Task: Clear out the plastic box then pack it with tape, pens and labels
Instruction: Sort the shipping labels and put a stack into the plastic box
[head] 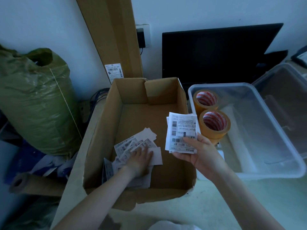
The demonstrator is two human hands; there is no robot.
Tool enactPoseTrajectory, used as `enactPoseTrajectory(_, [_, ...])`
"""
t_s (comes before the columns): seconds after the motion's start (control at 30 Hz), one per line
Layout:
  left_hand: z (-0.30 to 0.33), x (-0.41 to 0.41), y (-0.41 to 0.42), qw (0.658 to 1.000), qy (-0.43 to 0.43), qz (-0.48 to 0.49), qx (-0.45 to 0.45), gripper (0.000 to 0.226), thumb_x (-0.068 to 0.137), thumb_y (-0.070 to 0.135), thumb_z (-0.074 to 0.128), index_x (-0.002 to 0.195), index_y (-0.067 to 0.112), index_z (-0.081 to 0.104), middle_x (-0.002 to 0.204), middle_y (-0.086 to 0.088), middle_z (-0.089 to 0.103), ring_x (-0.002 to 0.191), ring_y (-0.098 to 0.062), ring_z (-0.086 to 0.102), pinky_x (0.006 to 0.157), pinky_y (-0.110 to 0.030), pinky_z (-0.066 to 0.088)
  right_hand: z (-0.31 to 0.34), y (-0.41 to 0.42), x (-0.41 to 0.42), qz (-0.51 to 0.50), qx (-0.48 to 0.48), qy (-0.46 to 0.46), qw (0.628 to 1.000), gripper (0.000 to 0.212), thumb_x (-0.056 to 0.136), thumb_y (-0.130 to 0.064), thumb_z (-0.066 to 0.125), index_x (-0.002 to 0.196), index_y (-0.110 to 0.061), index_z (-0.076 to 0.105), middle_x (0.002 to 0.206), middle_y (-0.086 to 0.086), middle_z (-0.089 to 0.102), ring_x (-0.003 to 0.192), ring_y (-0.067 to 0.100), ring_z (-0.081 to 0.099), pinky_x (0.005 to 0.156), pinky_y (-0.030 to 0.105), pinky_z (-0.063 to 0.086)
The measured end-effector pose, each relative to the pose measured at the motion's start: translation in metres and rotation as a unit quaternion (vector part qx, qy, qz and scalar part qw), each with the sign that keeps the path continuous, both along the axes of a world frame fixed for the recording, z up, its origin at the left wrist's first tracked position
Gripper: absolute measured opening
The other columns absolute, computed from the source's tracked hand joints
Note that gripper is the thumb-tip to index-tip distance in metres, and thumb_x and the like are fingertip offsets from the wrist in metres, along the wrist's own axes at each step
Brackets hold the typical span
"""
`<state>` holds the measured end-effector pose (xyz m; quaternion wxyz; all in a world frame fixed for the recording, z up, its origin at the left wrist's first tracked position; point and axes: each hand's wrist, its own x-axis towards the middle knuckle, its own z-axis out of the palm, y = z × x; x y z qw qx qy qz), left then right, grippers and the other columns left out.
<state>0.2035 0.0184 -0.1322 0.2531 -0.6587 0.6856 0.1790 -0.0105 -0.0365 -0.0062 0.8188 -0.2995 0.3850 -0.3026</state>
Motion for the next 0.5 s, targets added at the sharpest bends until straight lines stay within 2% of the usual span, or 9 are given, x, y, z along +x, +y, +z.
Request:
enactPoseTrajectory(0.07, [0.002,-0.006,-0.003,0.999,-0.032,-0.027,0.0,0.064,0.102,0.027,0.035,0.152,0.012,-0.001,0.157,-0.02,-0.009,0.144,-0.042,0.002,0.116,-0.05,0.015,-0.001,0.002,0.0,-0.006,0.0,0.001,1.0,0.027,0.095,-0.003,0.049,0.118,-0.014,0.058,0.111,0.015,0.068,0.1,0.031,0.069,0.072,0.039,0.061])
enactPoseTrajectory(0.13, [0.004,-0.007,-0.006,1.0,-0.019,-0.013,0.001,0.055,0.104,0.027,0.028,0.152,0.01,0.007,0.158,-0.02,-0.002,0.144,-0.042,0.007,0.115,-0.049,0.021,-0.003,0.004,0.0,-0.01,-0.002,0.005,1.0,0.028,0.095,-0.004,0.049,0.119,-0.016,0.058,0.111,0.014,0.068,0.1,0.03,0.069,0.073,0.04,0.061])
enactPoseTrajectory(0.23, [0.006,-0.002,-0.007,0.999,0.03,0.009,-0.02,0.043,0.103,0.026,0.031,0.144,0.012,0.029,0.155,-0.016,0.019,0.138,-0.036,0.027,0.108,-0.044,0.034,-0.006,0.006,-0.001,-0.019,0.001,0.014,1.0,0.029,0.096,-0.005,0.048,0.12,-0.017,0.058,0.113,0.014,0.068,0.1,0.03,0.069,0.075,0.042,0.06])
enactPoseTrajectory(0.3, [0.005,0.004,-0.005,0.99,0.115,0.055,-0.055,0.036,0.102,0.023,0.034,0.136,0.016,0.044,0.144,-0.011,0.04,0.128,-0.028,0.043,0.103,-0.04,0.041,-0.007,0.007,-0.001,-0.023,-0.003,0.021,1.0,0.029,0.096,-0.006,0.048,0.12,-0.019,0.058,0.113,0.013,0.068,0.101,0.029,0.069,0.076,0.042,0.059])
enactPoseTrajectory(0.37, [0.007,0.007,-0.004,0.96,0.212,0.152,-0.104,0.031,0.102,0.024,0.035,0.125,0.019,0.056,0.128,-0.006,0.058,0.113,-0.02,0.056,0.094,-0.033,0.046,-0.007,0.008,-0.001,-0.03,-0.014,0.031,0.999,0.029,0.096,-0.007,0.048,0.12,-0.02,0.058,0.114,0.012,0.067,0.102,0.029,0.068,0.078,0.043,0.059])
enactPoseTrajectory(0.43, [0.017,0.006,-0.007,0.918,0.275,0.252,-0.135,0.027,0.103,0.021,0.035,0.112,0.015,0.06,0.11,-0.006,0.065,0.1,-0.018,0.062,0.083,-0.028,0.048,-0.007,0.01,-0.002,-0.038,-0.028,0.044,0.998,0.031,0.096,-0.007,0.047,0.122,-0.021,0.056,0.115,0.01,0.066,0.106,0.03,0.065,0.08,0.044,0.058])
enactPoseTrajectory(0.5, [0.036,0.002,-0.007,0.851,0.346,0.35,-0.182,0.03,0.103,0.026,0.033,0.097,0.015,0.06,0.094,-0.004,0.067,0.084,-0.014,0.065,0.072,-0.026,0.051,-0.008,0.012,-0.001,-0.045,-0.046,0.06,0.996,0.033,0.097,-0.008,0.046,0.126,-0.022,0.054,0.117,0.009,0.065,0.108,0.029,0.063,0.082,0.045,0.058])
